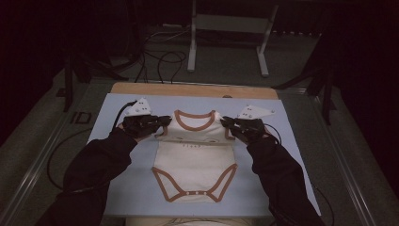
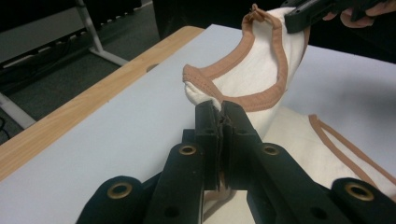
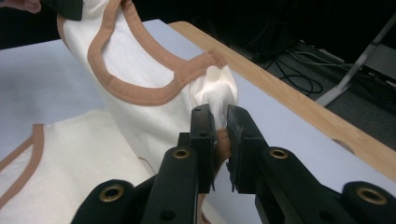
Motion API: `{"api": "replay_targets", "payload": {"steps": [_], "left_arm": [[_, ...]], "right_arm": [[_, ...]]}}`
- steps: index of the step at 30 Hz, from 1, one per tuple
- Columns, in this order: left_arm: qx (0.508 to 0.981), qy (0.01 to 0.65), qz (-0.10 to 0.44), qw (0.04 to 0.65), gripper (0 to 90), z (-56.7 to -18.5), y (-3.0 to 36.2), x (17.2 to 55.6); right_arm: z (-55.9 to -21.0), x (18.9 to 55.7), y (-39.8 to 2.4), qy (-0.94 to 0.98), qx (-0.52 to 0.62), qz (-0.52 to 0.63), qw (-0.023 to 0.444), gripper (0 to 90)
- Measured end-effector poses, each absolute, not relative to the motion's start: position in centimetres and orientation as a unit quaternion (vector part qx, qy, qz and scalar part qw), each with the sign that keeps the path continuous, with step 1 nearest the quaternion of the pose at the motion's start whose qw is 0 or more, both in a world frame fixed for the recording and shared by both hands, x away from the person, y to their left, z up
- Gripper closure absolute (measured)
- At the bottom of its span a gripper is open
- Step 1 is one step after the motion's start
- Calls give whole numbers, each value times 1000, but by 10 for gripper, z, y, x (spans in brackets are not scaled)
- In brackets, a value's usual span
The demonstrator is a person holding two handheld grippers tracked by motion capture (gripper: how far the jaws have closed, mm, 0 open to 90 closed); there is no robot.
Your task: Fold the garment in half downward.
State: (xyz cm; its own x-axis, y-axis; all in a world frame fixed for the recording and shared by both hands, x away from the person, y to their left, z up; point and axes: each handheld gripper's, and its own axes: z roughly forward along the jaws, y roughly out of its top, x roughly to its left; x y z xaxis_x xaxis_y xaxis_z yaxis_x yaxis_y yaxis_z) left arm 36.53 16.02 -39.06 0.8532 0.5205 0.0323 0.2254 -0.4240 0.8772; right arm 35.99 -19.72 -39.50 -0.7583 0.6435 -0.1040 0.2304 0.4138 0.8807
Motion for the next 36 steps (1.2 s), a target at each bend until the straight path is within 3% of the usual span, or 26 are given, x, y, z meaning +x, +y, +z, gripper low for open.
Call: {"api": "replay_targets", "payload": {"steps": [36], "left_arm": [[847, 185, 82, 492, 869, -445, 163, 305]], "right_arm": [[-451, 292, -199, 832, 266, 458, 166, 817]]}}
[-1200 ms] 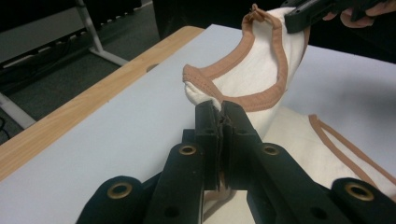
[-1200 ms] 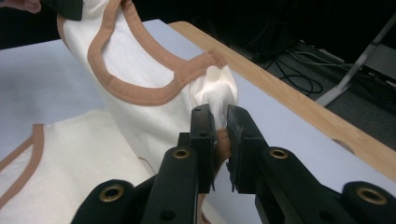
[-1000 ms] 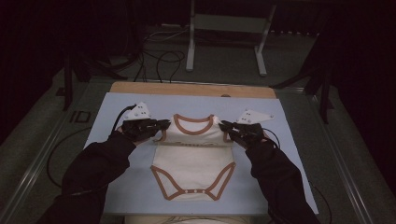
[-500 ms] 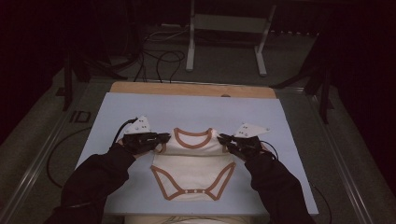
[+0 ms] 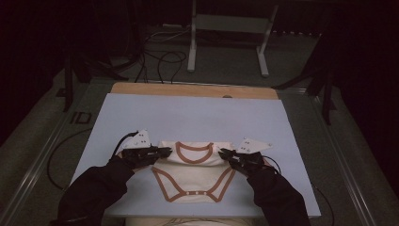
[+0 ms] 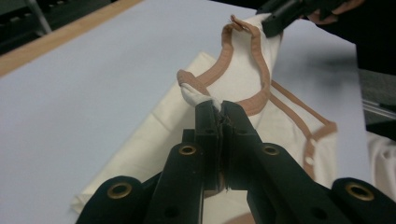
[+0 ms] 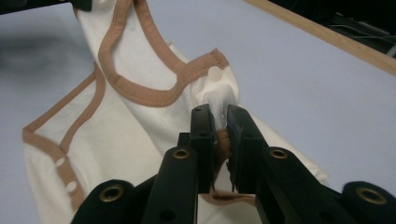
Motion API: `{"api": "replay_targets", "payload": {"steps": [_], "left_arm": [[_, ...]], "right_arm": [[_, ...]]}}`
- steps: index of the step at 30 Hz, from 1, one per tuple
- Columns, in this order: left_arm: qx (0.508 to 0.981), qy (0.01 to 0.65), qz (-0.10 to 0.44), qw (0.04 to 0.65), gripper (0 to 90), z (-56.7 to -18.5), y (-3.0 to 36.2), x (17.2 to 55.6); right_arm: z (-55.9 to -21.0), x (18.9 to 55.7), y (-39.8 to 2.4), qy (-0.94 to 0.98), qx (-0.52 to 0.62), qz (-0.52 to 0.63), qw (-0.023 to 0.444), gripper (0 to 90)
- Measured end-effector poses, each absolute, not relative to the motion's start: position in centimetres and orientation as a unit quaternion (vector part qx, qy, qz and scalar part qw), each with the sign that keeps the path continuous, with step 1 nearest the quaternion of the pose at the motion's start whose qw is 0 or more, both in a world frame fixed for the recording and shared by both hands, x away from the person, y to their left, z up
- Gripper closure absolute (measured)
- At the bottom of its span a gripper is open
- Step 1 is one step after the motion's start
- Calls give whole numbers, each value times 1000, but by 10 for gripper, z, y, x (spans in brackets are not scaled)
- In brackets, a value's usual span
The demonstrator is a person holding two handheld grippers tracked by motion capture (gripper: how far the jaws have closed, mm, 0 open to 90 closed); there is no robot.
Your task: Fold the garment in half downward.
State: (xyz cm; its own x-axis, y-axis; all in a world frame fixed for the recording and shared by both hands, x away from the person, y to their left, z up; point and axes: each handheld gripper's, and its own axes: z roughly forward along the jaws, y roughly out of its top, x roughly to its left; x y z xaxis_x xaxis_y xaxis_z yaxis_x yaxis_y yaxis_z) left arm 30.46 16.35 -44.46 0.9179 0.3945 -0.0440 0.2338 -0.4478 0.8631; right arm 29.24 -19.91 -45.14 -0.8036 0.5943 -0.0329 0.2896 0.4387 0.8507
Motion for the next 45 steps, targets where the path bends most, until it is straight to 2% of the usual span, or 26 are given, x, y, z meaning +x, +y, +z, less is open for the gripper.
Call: {"api": "replay_targets", "payload": {"steps": [16, 26, 35, 43, 45], "left_arm": [[860, 172, 65, 476, 868, -471, 164, 277], [872, 165, 63, 457, 865, -484, 165, 273], [876, 148, 35, 459, 860, -490, 168, 267], [884, 114, -14, 454, 804, -494, 171, 257], [888, 104, -24, 448, 740, -497, 171, 253]], "right_arm": [[-468, 262, -203, 837, 266, 458, 139, 815], [-483, 251, -200, 846, 263, 449, 113, 813], [-487, 240, -201, 845, 262, 455, 105, 804], [-490, 228, -204, 843, 262, 462, 86, 718], [-491, 224, -204, 845, 255, 464, 77, 654]]}}
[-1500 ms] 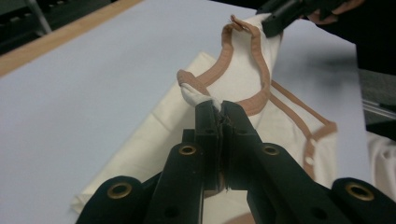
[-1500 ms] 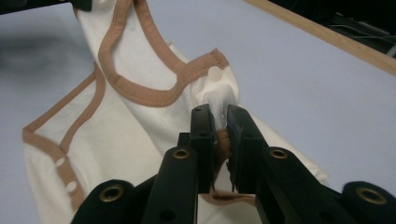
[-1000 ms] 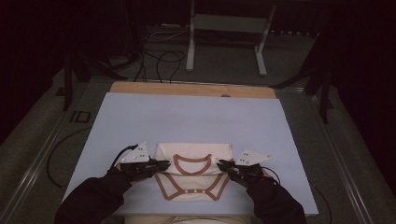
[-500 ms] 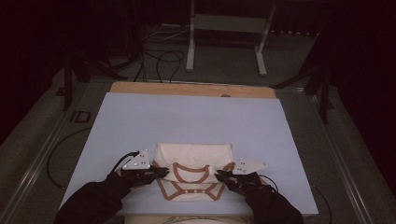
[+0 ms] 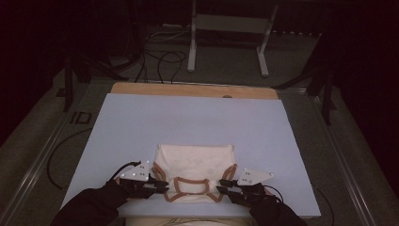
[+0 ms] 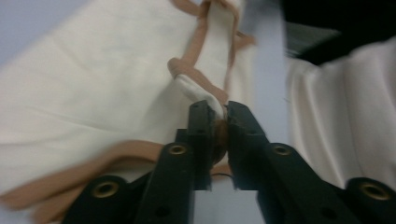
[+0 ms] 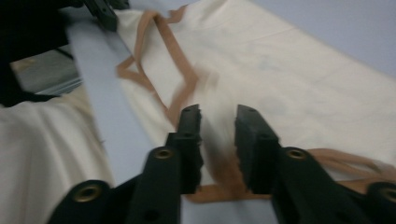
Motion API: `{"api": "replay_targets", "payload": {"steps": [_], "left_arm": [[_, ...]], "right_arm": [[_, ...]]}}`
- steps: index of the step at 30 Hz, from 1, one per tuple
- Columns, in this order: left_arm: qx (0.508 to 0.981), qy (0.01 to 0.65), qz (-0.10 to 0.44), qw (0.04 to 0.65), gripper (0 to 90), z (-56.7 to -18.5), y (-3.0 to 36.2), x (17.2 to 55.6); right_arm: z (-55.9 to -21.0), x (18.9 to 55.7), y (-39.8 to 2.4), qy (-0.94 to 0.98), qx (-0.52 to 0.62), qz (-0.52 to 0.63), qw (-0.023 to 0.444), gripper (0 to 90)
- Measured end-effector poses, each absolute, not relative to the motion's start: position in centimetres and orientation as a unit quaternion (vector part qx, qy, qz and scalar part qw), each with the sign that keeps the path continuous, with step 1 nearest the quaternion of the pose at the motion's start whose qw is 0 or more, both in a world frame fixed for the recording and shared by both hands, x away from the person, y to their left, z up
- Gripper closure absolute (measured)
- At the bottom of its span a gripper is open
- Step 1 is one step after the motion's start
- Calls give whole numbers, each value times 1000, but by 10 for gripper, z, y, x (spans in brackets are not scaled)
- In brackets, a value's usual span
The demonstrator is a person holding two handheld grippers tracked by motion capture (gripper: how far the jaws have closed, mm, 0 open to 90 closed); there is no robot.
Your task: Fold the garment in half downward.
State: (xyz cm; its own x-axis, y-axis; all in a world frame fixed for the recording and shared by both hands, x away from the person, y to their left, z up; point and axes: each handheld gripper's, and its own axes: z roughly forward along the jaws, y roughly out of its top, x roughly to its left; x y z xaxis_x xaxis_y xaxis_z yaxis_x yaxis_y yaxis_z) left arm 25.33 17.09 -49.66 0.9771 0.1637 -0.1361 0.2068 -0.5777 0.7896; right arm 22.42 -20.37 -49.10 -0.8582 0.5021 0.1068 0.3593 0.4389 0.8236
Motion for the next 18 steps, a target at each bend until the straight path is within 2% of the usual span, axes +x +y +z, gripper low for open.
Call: {"api": "replay_targets", "payload": {"steps": [2, 6, 8, 9, 10, 11, 13, 15, 18], "left_arm": [[889, 90, -30, 448, 701, -498, 171, 250], [887, 87, -30, 453, 535, -496, 172, 247], [884, 95, -21, 457, 460, -494, 173, 247], [884, 95, -21, 457, 432, -494, 173, 247], [882, 105, -17, 459, 432, -493, 174, 249], [883, 110, -15, 457, 359, -492, 175, 250], [881, 124, -12, 457, 289, -492, 176, 252], [879, 128, -10, 459, 177, -492, 178, 255], [874, 147, 7, 463, 109, -490, 181, 258]], "right_arm": [[-492, 222, -204, 848, 252, 461, 66, 554], [-493, 222, -205, 847, 252, 464, 58, 381], [-493, 224, -205, 846, 253, 466, 57, 314], [-493, 224, -205, 846, 253, 466, 57, 314], [-493, 224, -204, 843, 257, 469, 55, 278], [-493, 225, -205, 840, 255, 477, 48, 194], [-492, 226, -206, 837, 254, 482, 51, 169], [-490, 227, -208, 832, 260, 487, 49, 129], [-488, 231, -210, 828, 260, 493, 58, 133]]}}
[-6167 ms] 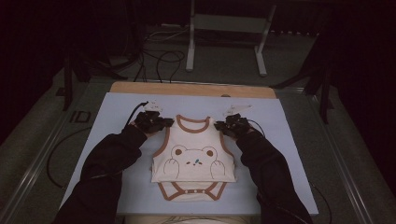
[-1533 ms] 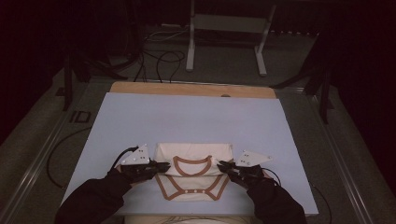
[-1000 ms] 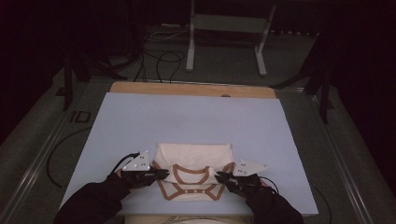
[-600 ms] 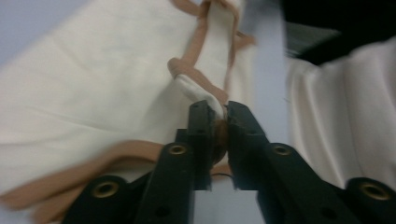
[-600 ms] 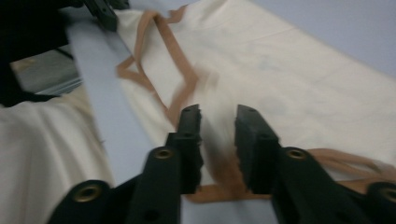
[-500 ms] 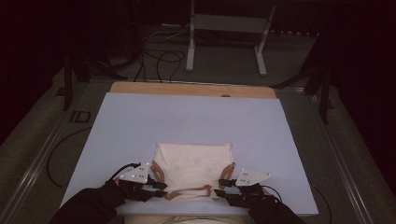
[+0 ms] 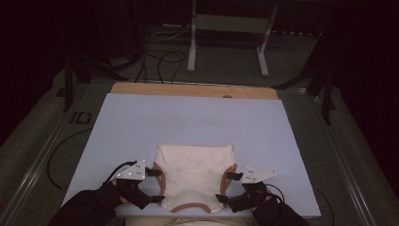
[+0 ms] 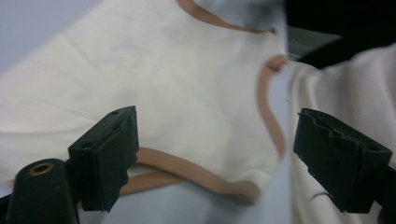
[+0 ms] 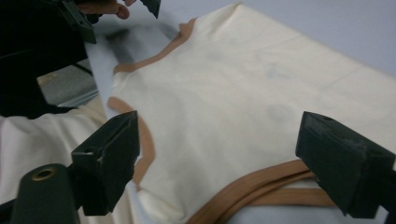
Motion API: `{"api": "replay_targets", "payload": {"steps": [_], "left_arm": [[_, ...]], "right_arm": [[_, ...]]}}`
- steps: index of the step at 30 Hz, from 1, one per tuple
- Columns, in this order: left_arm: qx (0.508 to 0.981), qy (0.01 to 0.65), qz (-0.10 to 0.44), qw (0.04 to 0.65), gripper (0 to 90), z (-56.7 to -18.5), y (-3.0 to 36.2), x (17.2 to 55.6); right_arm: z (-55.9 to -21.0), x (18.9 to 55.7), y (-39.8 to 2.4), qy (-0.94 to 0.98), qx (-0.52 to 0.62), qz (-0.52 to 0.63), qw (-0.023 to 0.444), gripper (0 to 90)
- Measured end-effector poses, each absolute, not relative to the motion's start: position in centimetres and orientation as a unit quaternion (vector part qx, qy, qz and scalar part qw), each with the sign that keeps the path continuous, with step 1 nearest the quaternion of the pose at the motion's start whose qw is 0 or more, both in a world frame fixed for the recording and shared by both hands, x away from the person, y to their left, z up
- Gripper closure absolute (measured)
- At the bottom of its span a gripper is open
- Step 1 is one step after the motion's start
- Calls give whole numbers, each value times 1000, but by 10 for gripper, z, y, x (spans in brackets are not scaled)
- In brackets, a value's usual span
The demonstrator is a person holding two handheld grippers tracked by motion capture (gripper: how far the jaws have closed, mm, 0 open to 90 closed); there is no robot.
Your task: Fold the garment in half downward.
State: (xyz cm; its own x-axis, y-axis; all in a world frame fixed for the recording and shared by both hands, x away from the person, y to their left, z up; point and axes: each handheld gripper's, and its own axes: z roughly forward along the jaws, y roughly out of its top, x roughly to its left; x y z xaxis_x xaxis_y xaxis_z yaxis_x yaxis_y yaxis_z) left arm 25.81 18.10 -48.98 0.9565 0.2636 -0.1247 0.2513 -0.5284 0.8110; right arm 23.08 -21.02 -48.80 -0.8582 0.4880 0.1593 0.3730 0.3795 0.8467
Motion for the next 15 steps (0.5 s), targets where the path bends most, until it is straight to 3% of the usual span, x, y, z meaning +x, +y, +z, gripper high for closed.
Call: {"api": "replay_targets", "payload": {"steps": [5, 15], "left_arm": [[868, 170, 25, 465, 32, -486, 186, 264], [857, 195, 71, 472, 32, -473, 186, 279]], "right_arm": [[-485, 236, -215, 822, 265, 498, 76, 129], [-473, 251, -225, 812, 279, 504, 101, 134]]}}
